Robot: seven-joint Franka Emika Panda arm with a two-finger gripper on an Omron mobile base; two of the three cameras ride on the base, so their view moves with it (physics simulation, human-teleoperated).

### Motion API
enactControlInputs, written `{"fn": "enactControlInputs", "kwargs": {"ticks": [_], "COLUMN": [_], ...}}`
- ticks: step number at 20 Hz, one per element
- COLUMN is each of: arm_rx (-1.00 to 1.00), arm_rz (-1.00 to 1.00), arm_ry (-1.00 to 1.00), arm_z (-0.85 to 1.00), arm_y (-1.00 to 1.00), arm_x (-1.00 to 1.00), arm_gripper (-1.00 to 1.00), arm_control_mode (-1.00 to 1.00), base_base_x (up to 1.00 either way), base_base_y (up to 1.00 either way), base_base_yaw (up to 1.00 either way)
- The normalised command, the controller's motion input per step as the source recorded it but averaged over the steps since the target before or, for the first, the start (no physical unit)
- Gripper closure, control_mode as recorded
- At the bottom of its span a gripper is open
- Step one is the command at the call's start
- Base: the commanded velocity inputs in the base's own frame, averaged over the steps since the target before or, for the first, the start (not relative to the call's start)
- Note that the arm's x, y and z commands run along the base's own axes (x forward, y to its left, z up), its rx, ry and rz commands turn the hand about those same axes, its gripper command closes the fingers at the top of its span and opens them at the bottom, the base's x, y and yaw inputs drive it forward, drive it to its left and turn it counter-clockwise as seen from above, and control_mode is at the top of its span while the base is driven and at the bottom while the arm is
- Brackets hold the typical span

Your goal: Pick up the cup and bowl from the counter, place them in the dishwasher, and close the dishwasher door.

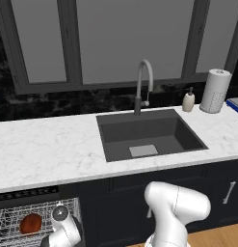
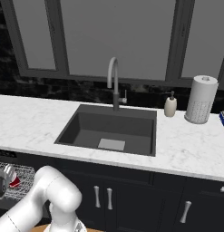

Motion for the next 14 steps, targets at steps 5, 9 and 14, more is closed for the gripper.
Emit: {"fn": "enactControlInputs", "kwargs": {"ticks": [5,9,14], "arm_rx": [0.0,0.0,0.02], "arm_rz": [0.0,0.0,0.0], "arm_ry": [0.0,-0.13,-0.22], "arm_z": [0.0,0.3,0.71], "arm_y": [0.0,0.0,0.0], "arm_x": [0.0,-0.38,-0.47], "arm_gripper": [-1.0,-1.0,-1.0], "arm_control_mode": [-1.0,-1.0,-1.0], "base_base_x": [0.0,0.0,0.0], "base_base_y": [0.0,0.0,0.0], "base_base_yaw": [0.0,0.0,0.0]}}
